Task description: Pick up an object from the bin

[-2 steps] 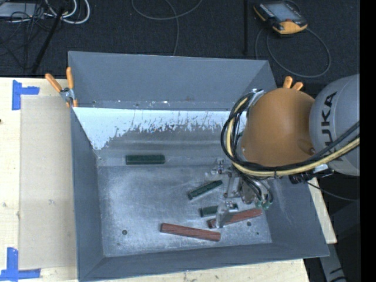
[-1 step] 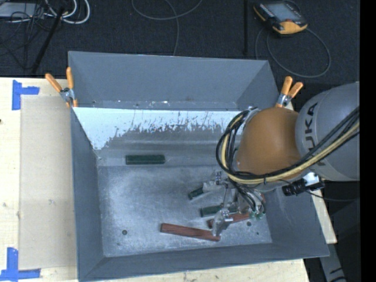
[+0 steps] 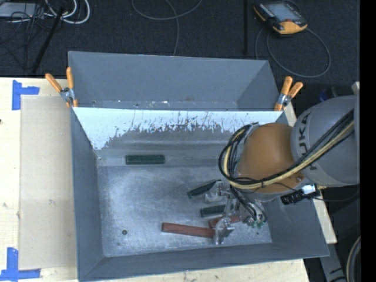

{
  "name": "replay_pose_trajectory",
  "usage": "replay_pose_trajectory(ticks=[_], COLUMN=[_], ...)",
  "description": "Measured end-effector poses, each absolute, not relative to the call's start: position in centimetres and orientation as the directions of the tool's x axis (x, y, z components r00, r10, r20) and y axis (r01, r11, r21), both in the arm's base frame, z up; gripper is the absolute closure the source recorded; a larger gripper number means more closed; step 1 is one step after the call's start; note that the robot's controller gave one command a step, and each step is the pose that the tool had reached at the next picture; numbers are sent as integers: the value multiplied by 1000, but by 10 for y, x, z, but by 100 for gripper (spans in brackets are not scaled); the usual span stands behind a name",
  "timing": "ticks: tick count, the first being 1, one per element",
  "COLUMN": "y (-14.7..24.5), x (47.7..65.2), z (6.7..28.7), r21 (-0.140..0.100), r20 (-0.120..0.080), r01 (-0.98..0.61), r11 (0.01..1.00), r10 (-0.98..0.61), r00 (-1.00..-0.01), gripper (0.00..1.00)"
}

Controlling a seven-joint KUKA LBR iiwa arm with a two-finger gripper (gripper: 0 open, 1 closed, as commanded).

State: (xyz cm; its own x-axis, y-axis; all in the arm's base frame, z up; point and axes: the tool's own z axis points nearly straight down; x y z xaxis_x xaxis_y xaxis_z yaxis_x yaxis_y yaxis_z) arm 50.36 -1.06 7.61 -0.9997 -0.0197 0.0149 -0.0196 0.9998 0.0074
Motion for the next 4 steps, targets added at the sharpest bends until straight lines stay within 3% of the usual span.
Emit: replay_pose_trajectory(ticks=[1, 2, 3, 4], y=[-11, -74, -74, -74], x=[504, 584, 583, 586], z=[76, 141, 140, 238], r21=[8, -2, 1, 1], r20=[15, -3, -2, -2], r01=[-19, -664, -662, -669], r11=[1000, 748, 749, 743], r10=[-19, -664, -662, -669], r00=[-1000, -748, -749, -743], gripper=[100, 100, 100, 100])
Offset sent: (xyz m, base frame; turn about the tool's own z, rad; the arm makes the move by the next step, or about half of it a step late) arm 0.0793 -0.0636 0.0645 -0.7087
